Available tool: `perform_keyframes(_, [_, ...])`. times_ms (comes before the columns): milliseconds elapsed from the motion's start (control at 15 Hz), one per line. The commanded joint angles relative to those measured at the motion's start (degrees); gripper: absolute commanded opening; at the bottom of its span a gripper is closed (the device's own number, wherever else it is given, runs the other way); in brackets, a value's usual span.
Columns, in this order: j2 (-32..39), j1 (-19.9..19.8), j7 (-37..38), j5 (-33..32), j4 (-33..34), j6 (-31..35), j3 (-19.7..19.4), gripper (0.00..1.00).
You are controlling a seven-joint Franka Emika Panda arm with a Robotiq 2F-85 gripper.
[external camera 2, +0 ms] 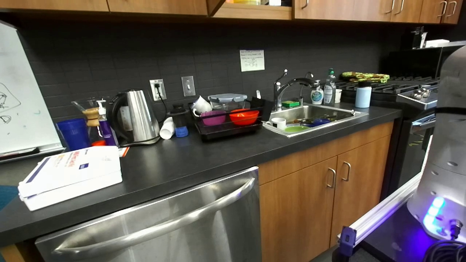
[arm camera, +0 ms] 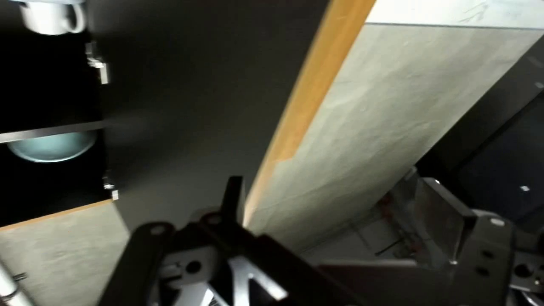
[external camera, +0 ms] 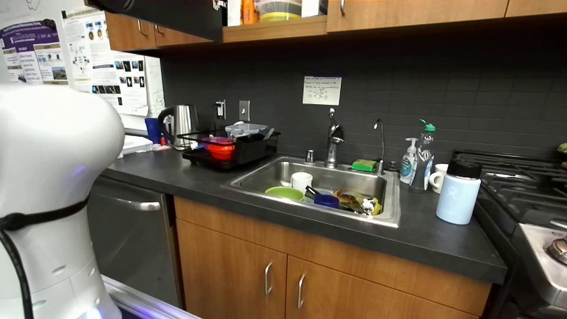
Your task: Open the top left cabinet door
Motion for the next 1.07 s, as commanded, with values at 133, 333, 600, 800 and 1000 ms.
perform_keyframes(133, [-5.3,-4.4,-3.2,-1.2,-0.3,-0.2,-18.3,1.0])
perform_keyframes(333, [-3.9,-8.2,-6.9,-2.5,1.3,-0.4,-29.2,1.0])
perform_keyframes(600, [-5.0,-8.3,-6.0,-2.7,0.2,-0.4,-30.5,1.0])
perform_keyframes(800, [-5.1,-7.4,-5.8,-2.7,0.0,-0.4,-29.3,1.0])
perform_keyframes(1000, [-5.1,-7.6,-5.6,-2.7,-0.1,-0.4,-28.8,1.0])
